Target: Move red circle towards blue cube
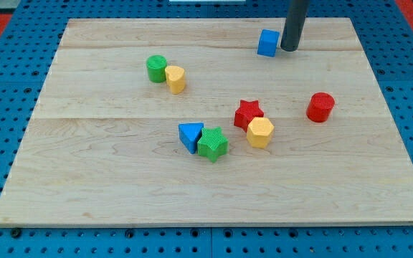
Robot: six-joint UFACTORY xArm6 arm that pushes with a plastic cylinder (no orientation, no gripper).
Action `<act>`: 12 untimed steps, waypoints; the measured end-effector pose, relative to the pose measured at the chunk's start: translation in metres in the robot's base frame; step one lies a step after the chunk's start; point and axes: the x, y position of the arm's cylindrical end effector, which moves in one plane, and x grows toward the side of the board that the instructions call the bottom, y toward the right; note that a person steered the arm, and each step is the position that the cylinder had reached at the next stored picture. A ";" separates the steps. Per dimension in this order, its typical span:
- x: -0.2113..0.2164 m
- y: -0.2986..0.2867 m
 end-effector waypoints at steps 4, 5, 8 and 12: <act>0.163 0.107; 0.195 0.090; 0.164 0.075; 0.093 -0.015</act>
